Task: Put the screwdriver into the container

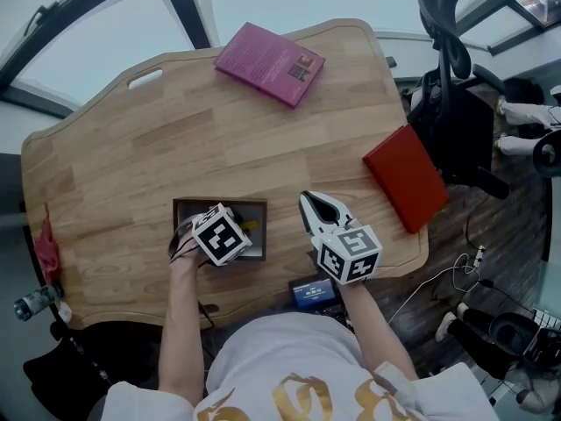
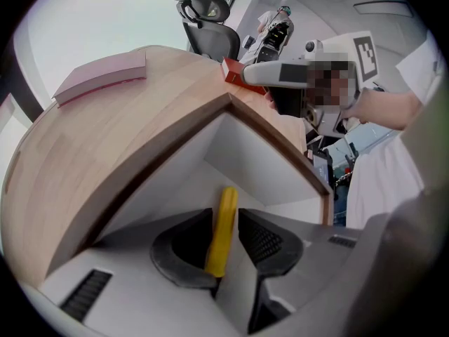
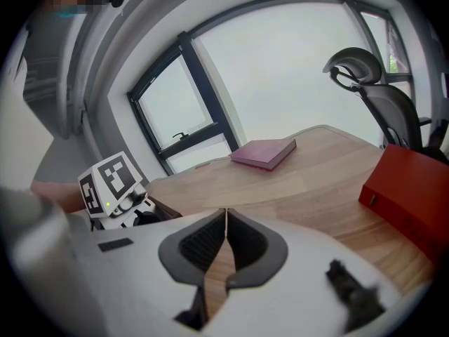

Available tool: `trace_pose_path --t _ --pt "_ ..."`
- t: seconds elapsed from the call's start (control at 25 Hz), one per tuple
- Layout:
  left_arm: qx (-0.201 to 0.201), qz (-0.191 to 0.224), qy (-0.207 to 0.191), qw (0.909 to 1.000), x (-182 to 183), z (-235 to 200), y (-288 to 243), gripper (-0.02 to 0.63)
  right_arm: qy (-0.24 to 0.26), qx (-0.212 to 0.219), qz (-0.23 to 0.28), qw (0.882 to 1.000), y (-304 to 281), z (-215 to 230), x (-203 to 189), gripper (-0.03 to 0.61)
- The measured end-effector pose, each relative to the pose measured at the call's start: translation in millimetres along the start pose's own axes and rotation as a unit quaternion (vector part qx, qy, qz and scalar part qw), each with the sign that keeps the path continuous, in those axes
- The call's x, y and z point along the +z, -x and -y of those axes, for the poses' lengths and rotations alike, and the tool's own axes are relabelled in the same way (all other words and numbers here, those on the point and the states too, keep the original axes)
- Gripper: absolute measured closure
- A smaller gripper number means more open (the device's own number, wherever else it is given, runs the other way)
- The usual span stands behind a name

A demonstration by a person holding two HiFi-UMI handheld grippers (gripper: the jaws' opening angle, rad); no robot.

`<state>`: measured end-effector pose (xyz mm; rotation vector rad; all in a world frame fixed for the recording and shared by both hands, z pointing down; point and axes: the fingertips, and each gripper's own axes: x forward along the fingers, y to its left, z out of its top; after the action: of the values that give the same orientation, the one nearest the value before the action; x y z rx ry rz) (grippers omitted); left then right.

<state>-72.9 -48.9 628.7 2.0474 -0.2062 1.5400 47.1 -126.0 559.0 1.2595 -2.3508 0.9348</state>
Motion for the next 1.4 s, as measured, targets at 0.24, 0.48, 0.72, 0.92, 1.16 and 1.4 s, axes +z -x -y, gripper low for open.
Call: trace_pose_path --t 0.24,0.48,0.72,0.92,1.16,1.4 --pt "0.002 0.011 -0.005 0.9999 3 1 4 0.507 0.001 0.002 0.003 1.000 1 -2 2 0.546" --pt "0.012 0.029 0.002 0.9995 6 -2 10 0.509 0.005 0.004 0.007 1.000 2 -5 4 0.546" --pt "0.038 0.042 0.002 0.9984 5 -8 16 0.585 0.008 0.005 0.011 1.000 5 -9 5 0.546" --pt "0.046 0.048 0.003 0.9978 7 -8 23 0.595 0.009 0.003 0.015 1.000 9 -12 6 0.546" --pt "0.064 0.070 0.022 0.9952 13 -11 33 0.600 0.015 0.003 0.022 1.000 14 -15 12 0.546" --pt "0.083 0.083 0.023 0.9928 9 -8 45 0.600 0.026 0.002 0.033 0.999 20 -22 21 0.546"
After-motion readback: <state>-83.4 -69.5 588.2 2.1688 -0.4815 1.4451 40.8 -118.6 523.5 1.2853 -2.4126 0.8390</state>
